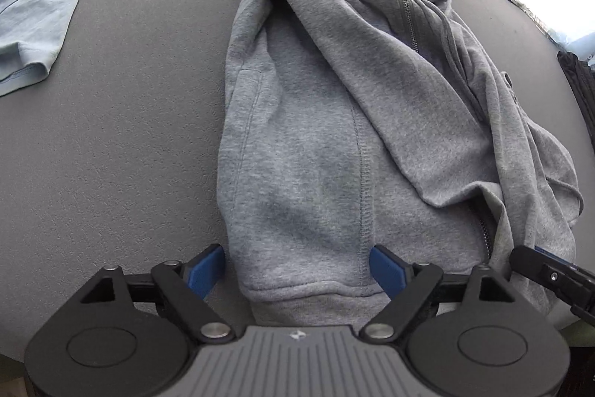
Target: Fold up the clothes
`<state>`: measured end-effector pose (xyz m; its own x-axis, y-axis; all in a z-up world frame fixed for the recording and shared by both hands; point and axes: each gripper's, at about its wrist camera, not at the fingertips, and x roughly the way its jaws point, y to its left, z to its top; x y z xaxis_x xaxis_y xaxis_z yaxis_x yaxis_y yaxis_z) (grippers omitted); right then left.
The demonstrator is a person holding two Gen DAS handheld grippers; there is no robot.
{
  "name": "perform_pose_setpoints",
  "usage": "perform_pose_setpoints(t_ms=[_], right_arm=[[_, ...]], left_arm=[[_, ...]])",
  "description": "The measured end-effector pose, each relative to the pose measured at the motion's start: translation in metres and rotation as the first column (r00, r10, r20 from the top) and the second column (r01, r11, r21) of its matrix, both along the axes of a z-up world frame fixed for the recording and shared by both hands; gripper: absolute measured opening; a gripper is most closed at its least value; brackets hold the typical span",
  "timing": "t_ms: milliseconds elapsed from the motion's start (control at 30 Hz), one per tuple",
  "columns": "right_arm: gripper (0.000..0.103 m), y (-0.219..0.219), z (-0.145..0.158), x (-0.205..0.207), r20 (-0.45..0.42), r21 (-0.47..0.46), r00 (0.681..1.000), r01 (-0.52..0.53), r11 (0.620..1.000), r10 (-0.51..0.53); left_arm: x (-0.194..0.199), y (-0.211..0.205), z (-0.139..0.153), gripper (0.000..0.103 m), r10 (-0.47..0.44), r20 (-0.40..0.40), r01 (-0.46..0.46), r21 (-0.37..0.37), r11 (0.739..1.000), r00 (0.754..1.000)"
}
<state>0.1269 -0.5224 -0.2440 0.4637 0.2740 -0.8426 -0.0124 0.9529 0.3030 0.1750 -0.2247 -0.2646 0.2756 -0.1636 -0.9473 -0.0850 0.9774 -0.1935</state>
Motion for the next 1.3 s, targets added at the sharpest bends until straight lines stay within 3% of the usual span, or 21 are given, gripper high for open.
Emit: perform_pose_setpoints(t_ms=[67, 167, 333, 467, 667, 767, 967, 1067, 1167, 1233, 1300], right_arm=[[0.006, -0.008, 0.001, -0.001, -0.003, 0.022, 1.0, 0.029, 0.999, -0.029], [0.005, -0.027, 0.01, -0.003, 0.015, 0.056, 0.997, 0.08, 0.995, -0.081], [0.004, -0.061, 0.038, 0.002, 0.121, -0.019, 0.983, 0.144, 0.989, -0.141], [0.003, -0.096, 0.051, 0.018, 0.194, -0.021, 0.967, 0.175, 0.984, -0.168], [0.003, -0.12, 0.067, 0.041, 0.288, -0.013, 0.954, 0.092, 0.996, -0.085], [0.003, -0.125, 0.065, 0.053, 0.291, 0.015, 0.956, 0.032, 0.999, -0.035], [0.003, -0.144, 0.04, 0.066, 0.17, 0.119, 0.984, 0.037, 0.992, -0.058], [0.003, -0.157, 0.022, 0.064, 0.089, 0.206, 0.991, 0.08, 0.975, -0.101], [0.003, -0.165, 0.01, 0.061, 0.032, 0.28, 0.99, 0.123, 0.952, -0.138], [0.003, -0.169, 0.004, 0.058, -0.001, 0.325, 0.987, 0.151, 0.933, -0.16], [0.004, -0.172, -0.003, 0.055, -0.035, 0.368, 0.983, 0.18, 0.912, -0.18]], left_arm=[[0.0, -0.006, -0.002, 0.097, -0.012, 0.001, 0.012, 0.011, 1.0, 1.0], [-0.001, -0.011, -0.003, 0.101, -0.019, -0.002, 0.02, 0.032, 0.999, 1.0], [-0.002, -0.014, -0.003, 0.103, 0.001, -0.001, -0.001, 0.051, 0.999, 1.0], [-0.003, -0.02, -0.003, 0.103, 0.063, -0.003, -0.063, 0.081, 0.995, 0.998], [-0.001, -0.029, -0.001, 0.103, 0.19, -0.02, -0.187, 0.122, 0.975, 0.981], [-0.003, -0.027, 0.002, 0.103, 0.267, -0.036, -0.262, 0.104, 0.959, 0.963], [-0.026, -0.038, 0.021, 0.103, 0.382, -0.017, -0.38, 0.082, 0.921, 0.924], [-0.037, -0.053, 0.037, 0.103, 0.416, 0.008, -0.416, 0.034, 0.909, 0.909], [-0.036, -0.073, 0.044, 0.102, 0.455, 0.034, -0.45, -0.1, 0.887, 0.89], [-0.034, -0.071, 0.048, 0.1, 0.493, 0.031, -0.47, -0.252, 0.846, 0.87], [-0.033, -0.069, 0.046, 0.095, 0.513, -0.006, -0.468, -0.42, 0.777, 0.858]])
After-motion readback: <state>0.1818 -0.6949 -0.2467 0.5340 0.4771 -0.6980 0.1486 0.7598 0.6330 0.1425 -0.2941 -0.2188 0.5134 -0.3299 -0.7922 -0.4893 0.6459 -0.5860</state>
